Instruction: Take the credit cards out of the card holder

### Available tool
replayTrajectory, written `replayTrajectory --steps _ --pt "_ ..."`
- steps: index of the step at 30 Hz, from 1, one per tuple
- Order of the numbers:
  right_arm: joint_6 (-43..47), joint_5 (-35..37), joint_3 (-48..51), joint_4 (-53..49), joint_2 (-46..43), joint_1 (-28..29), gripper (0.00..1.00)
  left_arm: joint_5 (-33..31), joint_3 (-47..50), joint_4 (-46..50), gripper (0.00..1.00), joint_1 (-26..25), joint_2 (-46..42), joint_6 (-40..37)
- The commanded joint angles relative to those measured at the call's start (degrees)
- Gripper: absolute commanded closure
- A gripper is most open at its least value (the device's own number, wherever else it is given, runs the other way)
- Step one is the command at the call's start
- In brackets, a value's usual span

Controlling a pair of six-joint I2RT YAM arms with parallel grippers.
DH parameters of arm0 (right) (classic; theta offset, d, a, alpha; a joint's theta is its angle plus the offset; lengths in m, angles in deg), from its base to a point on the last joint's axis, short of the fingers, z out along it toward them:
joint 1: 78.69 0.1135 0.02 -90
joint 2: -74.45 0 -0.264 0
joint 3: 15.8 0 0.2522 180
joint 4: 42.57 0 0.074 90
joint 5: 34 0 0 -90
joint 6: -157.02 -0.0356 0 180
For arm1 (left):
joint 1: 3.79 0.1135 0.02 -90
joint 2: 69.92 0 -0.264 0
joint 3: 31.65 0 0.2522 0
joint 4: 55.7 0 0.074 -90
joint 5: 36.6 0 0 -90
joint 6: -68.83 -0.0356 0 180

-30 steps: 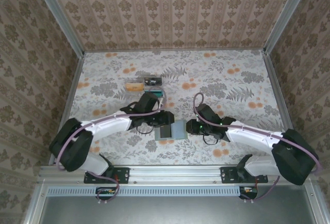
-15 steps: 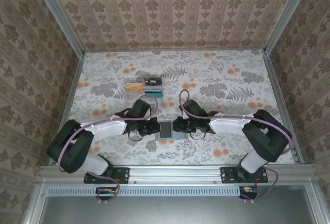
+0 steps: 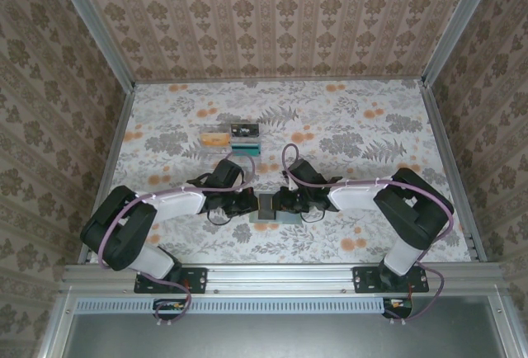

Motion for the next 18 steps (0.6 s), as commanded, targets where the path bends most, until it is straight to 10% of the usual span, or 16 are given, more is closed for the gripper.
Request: replayTrajectory --steps 1,18 --pt "-0.99 -1.93 -0.43 0.92 0.46 0.29 0.81 -1.83 1.22 2.46 1.0 -0.65 1.23 0.17" --pt "-3.65 -2.46 4.38 4.66 -2.98 -0.14 0.8 -4.27 0.2 6.22 1.0 -1.0 1.08 2.47"
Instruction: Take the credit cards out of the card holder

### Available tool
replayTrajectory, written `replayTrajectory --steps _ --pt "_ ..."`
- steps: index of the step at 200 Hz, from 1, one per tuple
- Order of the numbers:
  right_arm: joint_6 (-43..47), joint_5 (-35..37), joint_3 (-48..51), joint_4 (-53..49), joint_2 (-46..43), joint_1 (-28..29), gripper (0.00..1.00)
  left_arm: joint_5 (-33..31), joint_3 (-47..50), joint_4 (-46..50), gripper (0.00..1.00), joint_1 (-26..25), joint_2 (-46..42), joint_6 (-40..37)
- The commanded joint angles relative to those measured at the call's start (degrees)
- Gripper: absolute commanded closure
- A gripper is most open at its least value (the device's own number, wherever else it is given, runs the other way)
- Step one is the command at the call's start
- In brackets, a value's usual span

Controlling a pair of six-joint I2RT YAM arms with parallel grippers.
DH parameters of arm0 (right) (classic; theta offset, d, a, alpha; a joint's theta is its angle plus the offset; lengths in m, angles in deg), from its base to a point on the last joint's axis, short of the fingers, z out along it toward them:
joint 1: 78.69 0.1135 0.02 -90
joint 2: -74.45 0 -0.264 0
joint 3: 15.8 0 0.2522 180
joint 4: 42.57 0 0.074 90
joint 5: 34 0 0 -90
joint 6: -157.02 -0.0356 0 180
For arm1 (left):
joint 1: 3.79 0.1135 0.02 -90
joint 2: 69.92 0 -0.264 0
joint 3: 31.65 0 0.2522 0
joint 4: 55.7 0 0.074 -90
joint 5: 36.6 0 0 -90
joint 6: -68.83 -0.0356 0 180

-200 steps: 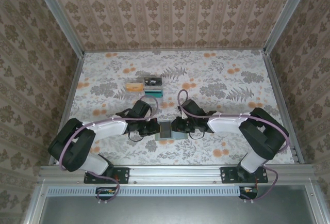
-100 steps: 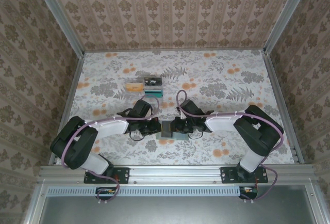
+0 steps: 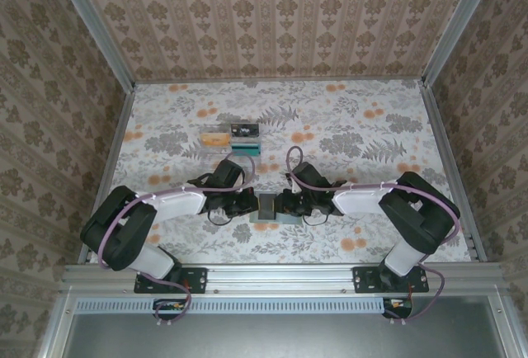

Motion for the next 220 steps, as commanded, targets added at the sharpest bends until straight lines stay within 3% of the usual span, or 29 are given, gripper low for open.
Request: replayTrajectory --steps 1,28,59,138,150,158,220 --pt "-1.2 -1.57 0.69 2.41 0.09 -0.16 0.81 -3.19 0.43 5.57 1.0 -0.64 1.11 0.67" --pt "-1.72 -2.14 0.08 3.79 1.64 -0.17 0.81 -3.18 0.12 5.62 1.0 -0.97 1.2 0.71" --pt "-1.48 -1.68 0.47 2.89 0.76 -0.42 1.0 -3.44 0.16 5.9 1.0 -0.99 1.16 0.78" --pt "1.0 -2.08 3.98 0.47 -4.01 -3.85 1.0 -4.17 0.66 7.07 1.0 -0.38 0.19 0.86" --pt "0.28 -2.9 3.8 2.03 -2.97 -3.86 0.85 -3.91 0.39 6.84 1.0 -0.46 0.61 0.81" --pt "-0.25 -3.25 3.85 3.38 -2.24 -3.78 0.8 -3.81 0.18 6.78 1.0 -0.68 0.95 0.72" --pt "-2.25 -4.04 3.19 8.64 2.25 -3.48 0.76 -2.99 -0.23 6.25 1.0 -1.12 1.92 0.71"
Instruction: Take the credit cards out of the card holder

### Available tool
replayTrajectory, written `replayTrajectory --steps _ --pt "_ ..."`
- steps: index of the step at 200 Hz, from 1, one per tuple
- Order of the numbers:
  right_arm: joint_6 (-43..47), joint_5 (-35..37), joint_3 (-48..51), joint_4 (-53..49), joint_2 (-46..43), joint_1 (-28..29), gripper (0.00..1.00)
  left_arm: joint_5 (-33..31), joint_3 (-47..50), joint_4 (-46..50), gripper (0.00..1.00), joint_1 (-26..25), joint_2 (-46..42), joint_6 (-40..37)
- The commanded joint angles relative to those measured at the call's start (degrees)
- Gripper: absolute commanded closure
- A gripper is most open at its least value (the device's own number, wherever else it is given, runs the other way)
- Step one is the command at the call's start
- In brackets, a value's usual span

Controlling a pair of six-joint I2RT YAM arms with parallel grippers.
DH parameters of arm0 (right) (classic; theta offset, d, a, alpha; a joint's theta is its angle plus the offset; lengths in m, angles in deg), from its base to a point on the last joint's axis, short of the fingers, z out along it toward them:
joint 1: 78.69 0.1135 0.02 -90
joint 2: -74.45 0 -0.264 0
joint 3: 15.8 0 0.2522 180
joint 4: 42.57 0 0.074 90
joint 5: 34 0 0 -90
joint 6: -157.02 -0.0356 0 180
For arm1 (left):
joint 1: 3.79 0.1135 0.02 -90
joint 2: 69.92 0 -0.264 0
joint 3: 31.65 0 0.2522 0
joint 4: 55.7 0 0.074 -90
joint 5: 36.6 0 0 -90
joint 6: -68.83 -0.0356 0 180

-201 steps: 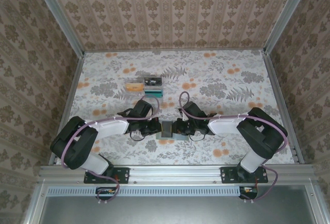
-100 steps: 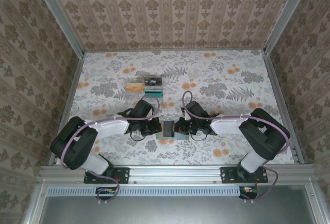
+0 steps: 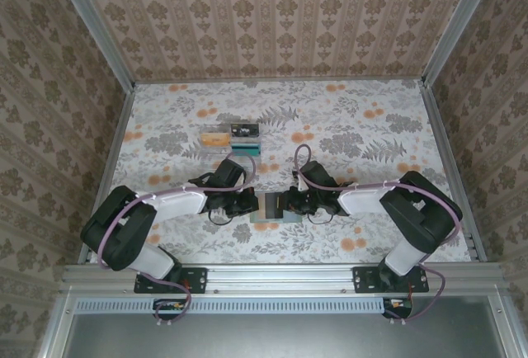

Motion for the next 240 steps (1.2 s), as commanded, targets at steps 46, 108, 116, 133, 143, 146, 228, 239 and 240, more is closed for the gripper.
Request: replayTrajectory --steps 46,108,116,133,143,146,228,239,240 --pt "0.03 0.29 0.68 -0.17 0.17 -0.33 0.98 -2.26 0.5 5.86 1.0 -0.32 1.14 0.21" --pt "4.21 0.46 5.1 -6.76 -8.24 -4.76 1.0 -2.09 0.64 6.85 1.0 1.55 -0.05 -0.86" --pt "4.59 0.34 5.43 -7.47 -9.37 -5.29 1.0 -1.95 0.49 6.82 1.0 1.68 -0.2 -0.96" --pt "5.24 0.01 6.03 -8.9 -12.02 -6.38 1.0 -1.55 -0.01 6.48 1.0 1.84 -0.35 -1.04" --pt "5.67 -0.09 6.04 -9.93 -13.77 -6.9 1.0 -1.18 -0.45 6.23 1.0 1.93 -0.63 -0.98" --pt "5.77 -0.12 6.0 -10.32 -14.08 -7.06 1.0 -1.04 -0.56 6.19 1.0 1.99 -0.76 -0.96" --pt "8.43 -6.44 -0.92 -13.12 -24.0 -10.87 1.0 9.47 -2.64 -12.05 0.44 5.63 -9.16 7.63" --pt "8.36 -8.49 -2.46 -11.95 -23.65 -11.22 1.0 11.54 -2.43 -17.27 0.45 6.29 -9.3 10.31" --pt "8.35 -8.69 -2.65 -11.88 -23.63 -11.24 1.0 11.76 -2.38 -17.78 0.45 6.31 -9.3 10.56"
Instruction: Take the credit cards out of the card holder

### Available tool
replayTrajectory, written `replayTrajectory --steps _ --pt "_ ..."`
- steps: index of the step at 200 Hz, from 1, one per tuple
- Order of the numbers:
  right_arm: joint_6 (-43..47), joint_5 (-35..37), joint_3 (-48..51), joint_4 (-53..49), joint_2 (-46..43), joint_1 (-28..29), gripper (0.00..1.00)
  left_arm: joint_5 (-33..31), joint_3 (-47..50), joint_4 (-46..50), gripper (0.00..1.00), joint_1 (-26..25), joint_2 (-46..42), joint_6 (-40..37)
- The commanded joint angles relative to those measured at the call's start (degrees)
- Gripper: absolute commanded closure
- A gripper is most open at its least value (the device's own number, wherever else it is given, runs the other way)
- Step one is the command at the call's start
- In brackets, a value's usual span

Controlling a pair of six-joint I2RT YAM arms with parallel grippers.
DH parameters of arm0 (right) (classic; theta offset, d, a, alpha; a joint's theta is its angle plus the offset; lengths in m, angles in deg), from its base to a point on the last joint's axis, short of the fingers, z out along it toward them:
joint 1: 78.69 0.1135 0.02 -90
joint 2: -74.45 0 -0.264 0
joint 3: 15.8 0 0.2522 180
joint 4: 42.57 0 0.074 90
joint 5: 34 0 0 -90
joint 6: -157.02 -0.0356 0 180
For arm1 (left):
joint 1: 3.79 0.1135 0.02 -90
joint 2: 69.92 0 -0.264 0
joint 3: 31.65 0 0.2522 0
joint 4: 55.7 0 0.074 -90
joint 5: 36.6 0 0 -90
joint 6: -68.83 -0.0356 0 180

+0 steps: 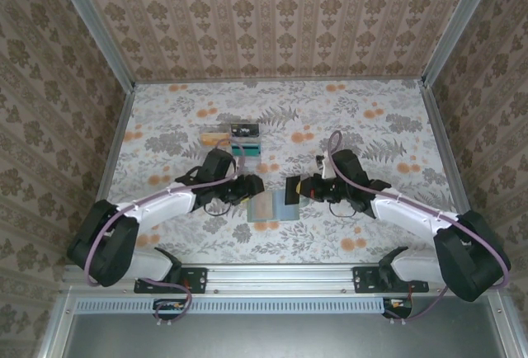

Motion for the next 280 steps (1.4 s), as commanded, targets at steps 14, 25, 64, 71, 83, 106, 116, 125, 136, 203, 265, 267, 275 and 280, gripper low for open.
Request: replayTrajectory --steps 14,25,64,71,83,106,116,125,136,203,265,267,275,280 --pt "0.59 -7.59 -6.2 2.66 -0.13 -1.28 1.0 8.06 -0.99 -18.45 0.46 1.91 -0.89 9.06" --pt "0.03 -9.03 -7.33 3.9 0.51 -1.51 1.0 8.44 -1.11 -21.48 0.47 2.03 -0.28 10.56" --pt "-2.35 -12.89 -8.69 9.01 3.25 -1.91 1.0 11.51 -0.1 -27.51 0.52 2.39 1.01 13.54" --pt "-2.95 -13.51 -8.6 10.23 3.77 -1.91 1.0 11.89 0.01 -28.34 0.52 2.39 1.15 13.91" --pt "-3.65 -13.97 -8.51 11.58 4.54 -1.9 1.0 12.47 0.26 -29.59 0.54 2.3 1.36 14.37" --pt "-4.75 -14.71 -8.62 13.39 5.72 -1.91 1.0 13.22 0.81 -31.08 0.6 2.3 1.23 15.16" --pt "-4.97 -14.8 -8.69 13.94 5.99 -1.91 1.0 13.52 0.95 -30.76 0.6 2.22 1.19 15.09" --pt "-5.1 -14.88 -8.77 14.17 6.22 -1.87 1.0 13.76 1.1 -30.72 0.61 2.2 1.19 15.04" --pt "-5.11 -15.04 -8.87 14.29 6.46 -1.9 1.0 14.06 1.45 -31.29 0.63 2.15 1.18 15.29" --pt "-5.35 -15.25 -8.61 14.88 6.74 -1.9 1.0 15.85 2.19 -32.48 0.77 2.04 0.68 15.43" --pt "-4.81 -14.99 -7.71 14.15 7.35 -1.9 0.61 15.0 3.27 -33.04 1.0 2.03 -2.72 15.31" --pt "-4.68 -14.86 -7.66 13.98 7.35 -1.9 0.57 14.96 3.22 -32.82 1.0 2.04 -2.85 15.19" --pt "-4.12 -14.42 -7.55 12.92 7.14 -1.91 0.46 14.84 3.07 -31.55 1.0 2.28 -3.4 14.47" --pt "-3.73 -14.1 -7.55 12.22 6.95 -1.89 0.4 14.85 2.91 -30.4 1.0 2.45 -3.75 13.88"
